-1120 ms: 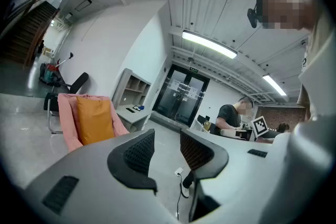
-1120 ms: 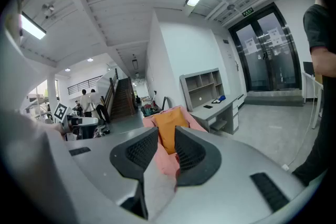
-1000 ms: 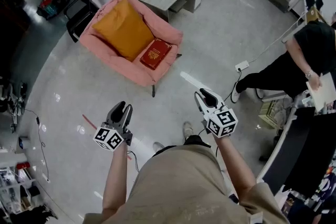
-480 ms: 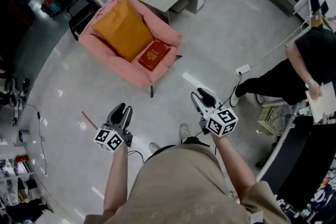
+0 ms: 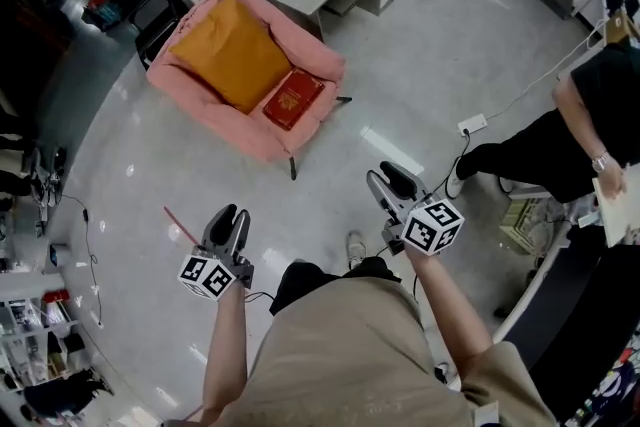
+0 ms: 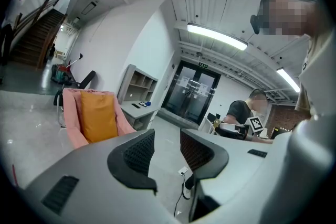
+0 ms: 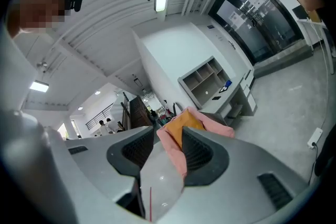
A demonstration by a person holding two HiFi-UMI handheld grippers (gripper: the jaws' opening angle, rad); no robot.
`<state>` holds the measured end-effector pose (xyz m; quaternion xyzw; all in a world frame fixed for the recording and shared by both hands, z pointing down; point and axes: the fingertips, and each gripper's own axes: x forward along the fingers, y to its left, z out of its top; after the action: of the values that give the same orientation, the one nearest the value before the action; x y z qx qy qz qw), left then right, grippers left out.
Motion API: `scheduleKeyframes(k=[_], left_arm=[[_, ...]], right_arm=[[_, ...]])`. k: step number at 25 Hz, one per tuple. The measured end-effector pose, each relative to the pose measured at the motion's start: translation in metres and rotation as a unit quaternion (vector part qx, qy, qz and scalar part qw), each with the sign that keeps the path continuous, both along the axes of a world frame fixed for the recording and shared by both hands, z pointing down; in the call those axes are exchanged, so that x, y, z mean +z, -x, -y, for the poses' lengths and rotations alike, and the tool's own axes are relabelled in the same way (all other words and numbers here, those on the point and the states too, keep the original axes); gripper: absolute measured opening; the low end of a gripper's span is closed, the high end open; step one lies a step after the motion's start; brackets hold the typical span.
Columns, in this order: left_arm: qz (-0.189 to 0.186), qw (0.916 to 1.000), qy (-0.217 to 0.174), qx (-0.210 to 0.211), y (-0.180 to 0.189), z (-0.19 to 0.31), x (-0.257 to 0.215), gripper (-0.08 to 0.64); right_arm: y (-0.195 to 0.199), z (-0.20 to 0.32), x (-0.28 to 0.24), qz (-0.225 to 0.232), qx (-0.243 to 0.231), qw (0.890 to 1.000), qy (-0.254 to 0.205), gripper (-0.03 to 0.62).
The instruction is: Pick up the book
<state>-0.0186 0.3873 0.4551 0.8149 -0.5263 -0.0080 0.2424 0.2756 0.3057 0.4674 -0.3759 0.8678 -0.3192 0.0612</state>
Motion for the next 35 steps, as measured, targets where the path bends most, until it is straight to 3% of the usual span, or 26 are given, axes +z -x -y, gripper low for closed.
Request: scheduleKeyframes(k=[9, 16, 25, 35], left_arm=[[0.006, 0.9996, 0.028, -0.005, 0.021, 0.012, 0.03, 0.145], [-0.005, 0.9994, 0.015, 0.031, 0.054, 0.096, 0.04, 0.144], [-0.023, 0.9951, -0.004, 0.096, 0.095, 0.209, 0.034, 0.144], [-0.03, 0.9895, 0.001, 0.141, 0.152, 0.289, 0.057, 0.144]], right_arm=[[0.028, 0.012, 0.043, -0.032, -0.019, 0.999, 0.033, 0.153], [0.082, 0.067, 0.036, -0.078, -0.022, 0.996, 0.028, 0.153], [0.155, 0.142, 0.031, -0.077, 0.013, 0.995, 0.059, 0.153], [0.232, 0.212, 0.057, -0.098, 0.036, 0.99, 0.091, 0.153]])
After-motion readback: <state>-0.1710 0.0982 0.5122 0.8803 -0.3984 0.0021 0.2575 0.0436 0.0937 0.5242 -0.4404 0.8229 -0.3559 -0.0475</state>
